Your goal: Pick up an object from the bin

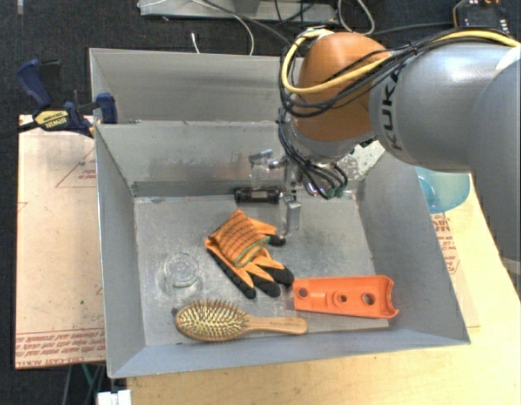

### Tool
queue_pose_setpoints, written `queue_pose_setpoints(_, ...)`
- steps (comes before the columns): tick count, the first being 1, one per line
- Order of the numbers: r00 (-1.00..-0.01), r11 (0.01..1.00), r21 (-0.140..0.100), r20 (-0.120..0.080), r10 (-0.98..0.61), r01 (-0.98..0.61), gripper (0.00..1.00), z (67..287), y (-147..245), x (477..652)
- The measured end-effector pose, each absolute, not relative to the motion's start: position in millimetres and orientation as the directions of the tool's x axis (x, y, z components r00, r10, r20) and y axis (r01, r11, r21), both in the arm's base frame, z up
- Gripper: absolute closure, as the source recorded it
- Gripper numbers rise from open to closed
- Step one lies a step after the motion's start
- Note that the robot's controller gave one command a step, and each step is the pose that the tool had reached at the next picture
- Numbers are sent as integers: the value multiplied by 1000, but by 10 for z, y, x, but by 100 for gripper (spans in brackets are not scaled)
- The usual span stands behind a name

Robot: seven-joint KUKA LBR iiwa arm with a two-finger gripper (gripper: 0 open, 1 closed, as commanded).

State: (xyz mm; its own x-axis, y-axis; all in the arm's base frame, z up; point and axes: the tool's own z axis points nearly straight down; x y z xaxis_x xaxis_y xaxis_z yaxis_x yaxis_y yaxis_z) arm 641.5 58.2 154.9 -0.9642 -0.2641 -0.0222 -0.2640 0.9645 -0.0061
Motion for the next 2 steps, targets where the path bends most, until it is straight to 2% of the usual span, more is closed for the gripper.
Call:
queue_pose_setpoints(1,-985,985,4,-3,-171,-171,0,662,594,6296)
queue_pose_setpoints(2,-979,980,-3,-34,-201,-201,0,707,670,5941)
